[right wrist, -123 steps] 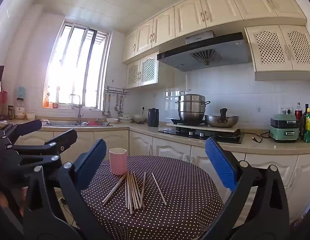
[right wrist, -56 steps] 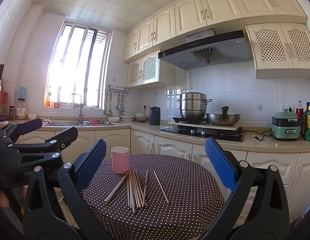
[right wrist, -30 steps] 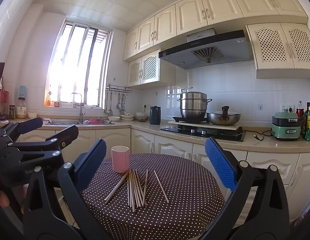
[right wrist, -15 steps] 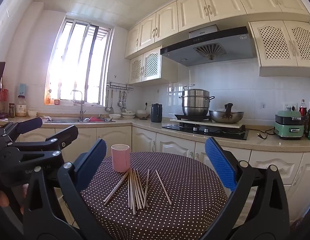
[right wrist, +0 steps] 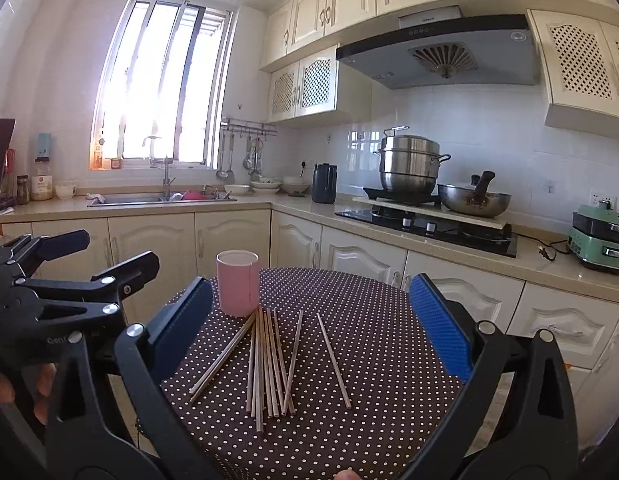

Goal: Organize utensils
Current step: 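Lower both grippers toward the wooden chopsticks beside the pink cup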

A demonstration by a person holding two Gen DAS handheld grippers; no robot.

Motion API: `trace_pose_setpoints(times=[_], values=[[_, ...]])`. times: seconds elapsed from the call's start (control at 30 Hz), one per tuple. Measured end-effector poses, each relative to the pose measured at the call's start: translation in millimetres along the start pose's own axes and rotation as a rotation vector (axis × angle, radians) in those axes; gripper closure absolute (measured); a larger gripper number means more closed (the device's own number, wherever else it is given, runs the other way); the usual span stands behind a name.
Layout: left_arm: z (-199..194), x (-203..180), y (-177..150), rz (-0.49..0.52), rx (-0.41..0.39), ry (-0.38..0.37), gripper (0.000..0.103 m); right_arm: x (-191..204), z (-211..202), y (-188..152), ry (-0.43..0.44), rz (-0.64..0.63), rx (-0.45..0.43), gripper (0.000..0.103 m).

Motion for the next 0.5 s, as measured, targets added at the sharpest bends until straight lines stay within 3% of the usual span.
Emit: trace_pose_setpoints(times=[0.37, 0.5], values=[[92.9, -11.8, -30.3, 0.036, 0.252, -0.029, 0.005, -32.6, 80.7, -25.1, 0.090, 0.040, 0.213, 0.007], [122.2, -16.8, -46.4, 0.045, 0.348, -0.072, 0.023, -42.8, 108.7, -38.0, 0.148, 0.072, 0.303, 0.020]])
Point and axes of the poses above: each gripper's, at about its wrist camera, not at the fingertips, and z roughly the way its jaws point, x to its left, y to its top, the point moved 2 cm from there along z, roughly the way its jaws point, and after that the axes turned 11 degrees about y, right-handed, at the moved point
